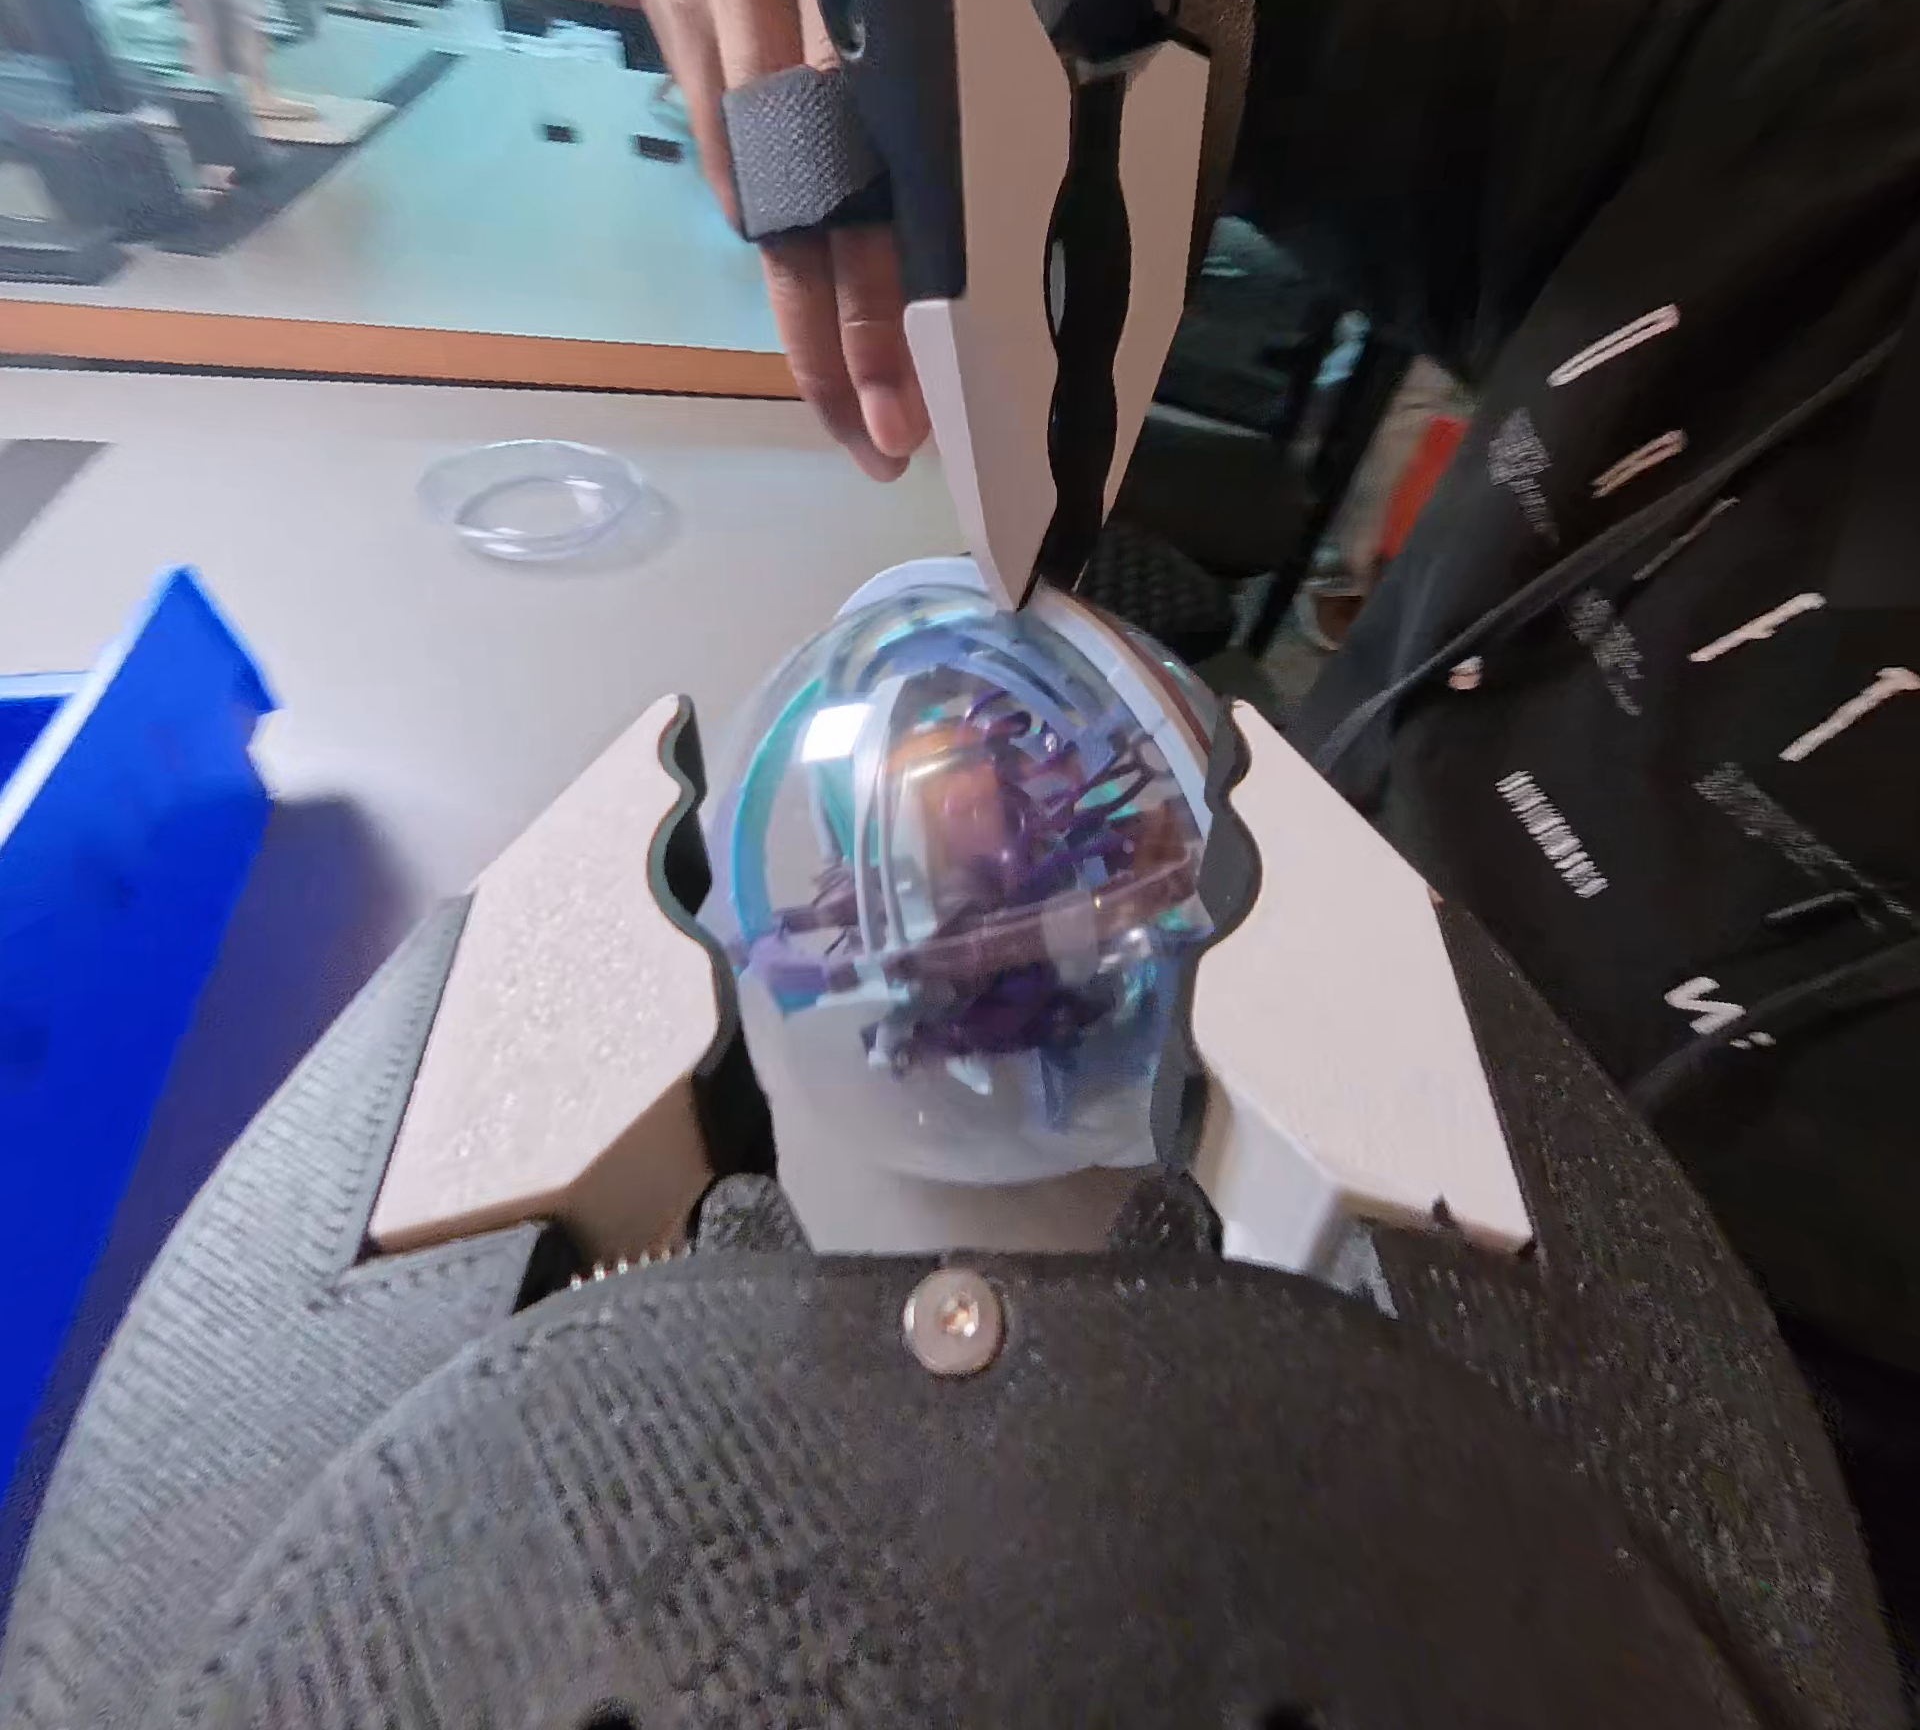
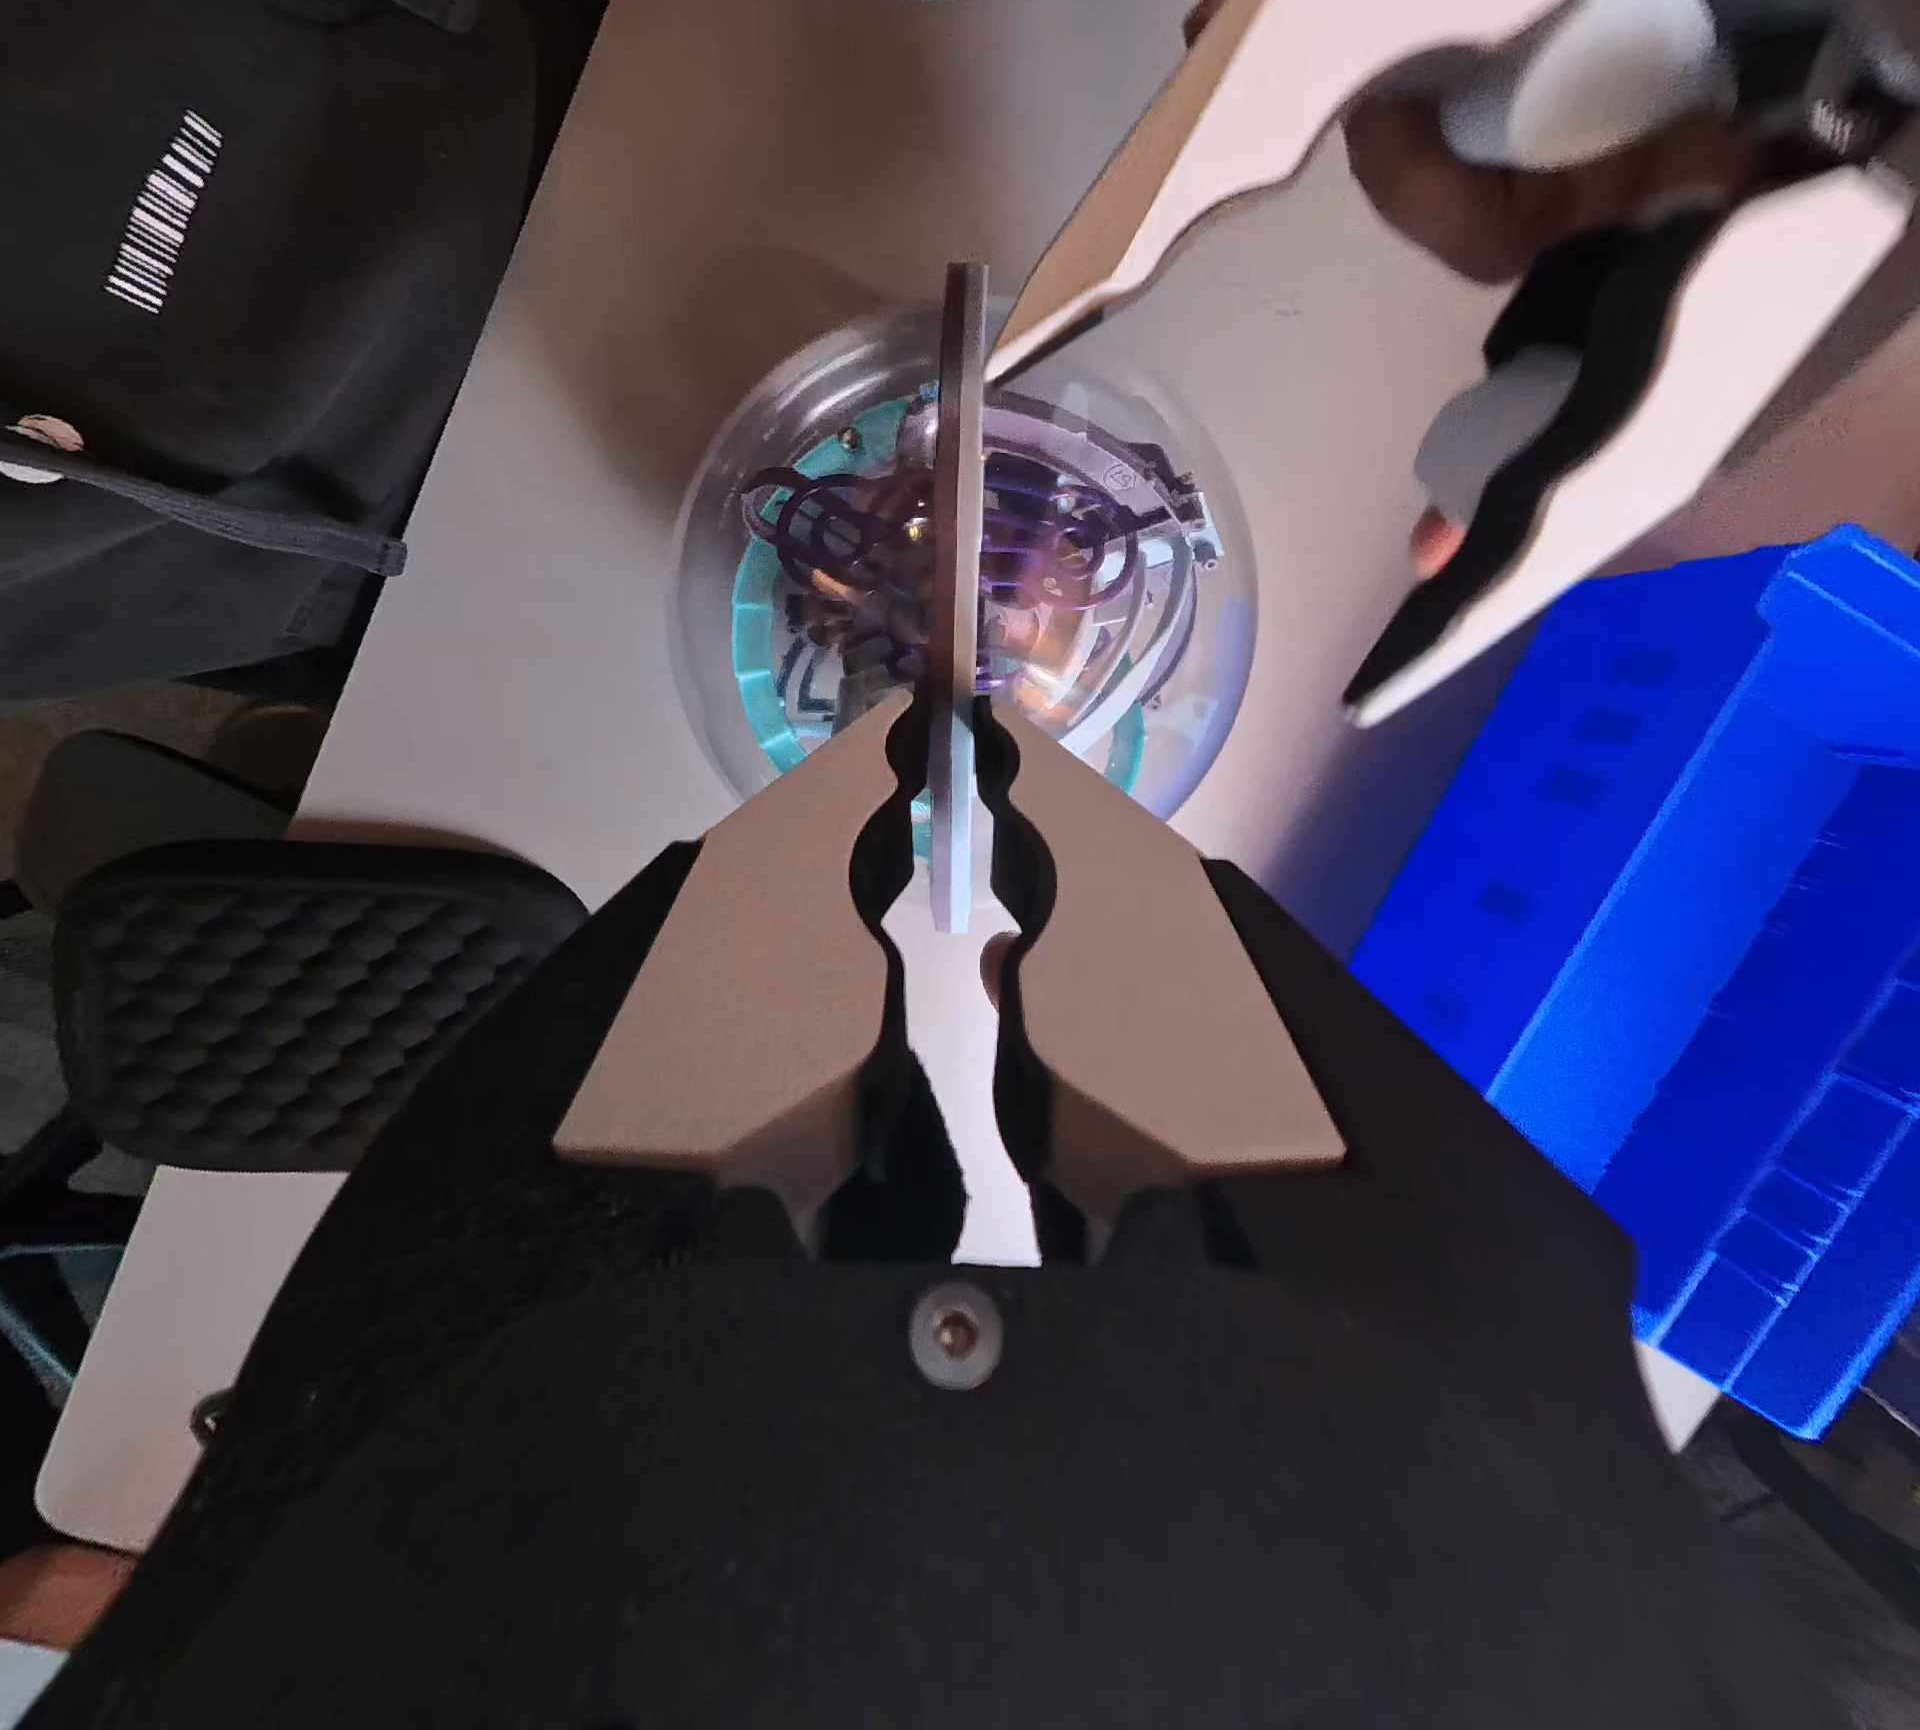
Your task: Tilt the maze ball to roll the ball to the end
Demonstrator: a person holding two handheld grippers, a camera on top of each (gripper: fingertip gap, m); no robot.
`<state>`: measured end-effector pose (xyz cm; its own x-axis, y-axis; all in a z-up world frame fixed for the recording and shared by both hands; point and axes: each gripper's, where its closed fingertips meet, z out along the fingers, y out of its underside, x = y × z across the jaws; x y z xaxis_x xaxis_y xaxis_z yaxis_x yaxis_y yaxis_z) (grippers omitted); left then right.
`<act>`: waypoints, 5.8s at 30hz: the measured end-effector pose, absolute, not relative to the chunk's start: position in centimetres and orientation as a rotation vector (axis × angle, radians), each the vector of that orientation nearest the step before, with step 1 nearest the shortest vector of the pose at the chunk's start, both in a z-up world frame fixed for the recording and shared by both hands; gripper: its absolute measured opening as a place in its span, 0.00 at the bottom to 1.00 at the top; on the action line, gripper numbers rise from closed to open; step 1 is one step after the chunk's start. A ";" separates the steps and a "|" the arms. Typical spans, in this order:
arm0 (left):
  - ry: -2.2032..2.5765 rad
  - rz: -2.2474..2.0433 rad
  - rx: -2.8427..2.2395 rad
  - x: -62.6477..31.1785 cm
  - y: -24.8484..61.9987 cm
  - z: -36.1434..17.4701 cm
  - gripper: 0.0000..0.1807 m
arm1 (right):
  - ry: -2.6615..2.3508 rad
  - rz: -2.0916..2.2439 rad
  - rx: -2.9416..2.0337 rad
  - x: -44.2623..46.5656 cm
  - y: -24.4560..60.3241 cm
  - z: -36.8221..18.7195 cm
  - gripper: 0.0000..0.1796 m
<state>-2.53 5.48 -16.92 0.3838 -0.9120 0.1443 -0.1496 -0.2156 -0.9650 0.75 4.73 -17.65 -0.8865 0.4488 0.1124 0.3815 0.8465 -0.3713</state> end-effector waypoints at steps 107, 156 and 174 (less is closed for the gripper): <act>0.659 -0.581 -1.637 -5.1 3.6 -20.9 0.66 | -1.056 1.839 -1.749 5.2 12.3 -23.0 0.03; 0.599 -0.276 -1.668 -5.0 6.4 -22.7 0.59 | -1.716 0.476 -0.909 4.3 13.0 -27.4 0.29; 0.547 -0.324 -1.637 -5.4 7.3 -21.5 0.59 | -1.704 0.152 -0.581 3.0 9.5 -27.6 0.05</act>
